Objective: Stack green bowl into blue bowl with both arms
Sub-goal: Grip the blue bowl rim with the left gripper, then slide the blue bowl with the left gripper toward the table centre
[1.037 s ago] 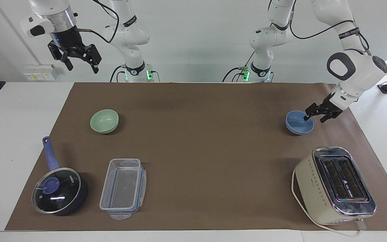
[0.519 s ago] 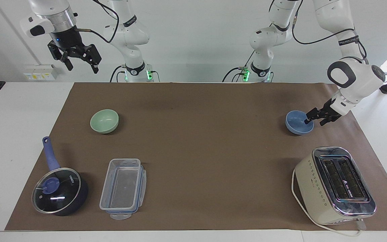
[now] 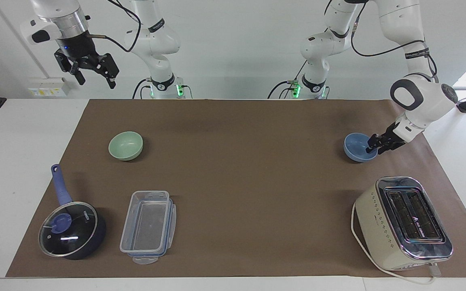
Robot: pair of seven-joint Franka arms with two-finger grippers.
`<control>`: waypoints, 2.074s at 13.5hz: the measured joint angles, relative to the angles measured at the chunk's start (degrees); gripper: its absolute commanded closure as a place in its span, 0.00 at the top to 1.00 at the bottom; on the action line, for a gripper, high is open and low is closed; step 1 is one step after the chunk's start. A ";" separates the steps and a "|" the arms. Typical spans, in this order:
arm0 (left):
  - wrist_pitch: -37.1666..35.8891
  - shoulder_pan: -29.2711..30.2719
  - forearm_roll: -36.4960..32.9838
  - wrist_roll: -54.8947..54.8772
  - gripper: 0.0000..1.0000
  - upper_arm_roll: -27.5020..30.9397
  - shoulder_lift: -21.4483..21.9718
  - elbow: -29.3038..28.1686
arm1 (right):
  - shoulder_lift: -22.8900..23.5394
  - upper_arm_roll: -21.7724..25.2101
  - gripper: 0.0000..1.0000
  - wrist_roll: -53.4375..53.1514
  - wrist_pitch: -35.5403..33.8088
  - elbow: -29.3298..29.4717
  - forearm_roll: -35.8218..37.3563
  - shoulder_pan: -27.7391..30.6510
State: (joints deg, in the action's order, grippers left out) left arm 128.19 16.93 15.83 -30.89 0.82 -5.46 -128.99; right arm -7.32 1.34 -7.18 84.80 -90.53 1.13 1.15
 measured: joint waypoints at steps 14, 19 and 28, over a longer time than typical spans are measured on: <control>-7.64 -11.30 0.30 9.23 0.00 -1.70 10.28 -0.04 | 0.38 0.00 1.00 3.07 0.43 -0.25 0.00 0.00; -4.68 -25.39 0.29 27.14 0.00 -2.06 10.17 -0.18 | 0.38 0.00 1.00 3.08 0.43 -0.29 0.00 0.00; 7.34 -50.00 0.29 49.64 0.00 -2.49 2.72 -0.47 | 0.34 0.15 1.00 9.13 0.88 -1.83 0.01 1.82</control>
State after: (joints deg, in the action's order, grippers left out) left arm 135.53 -33.07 16.12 18.76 -1.66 -2.74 -129.46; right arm -6.98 1.49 1.95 85.68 -92.36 1.14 2.97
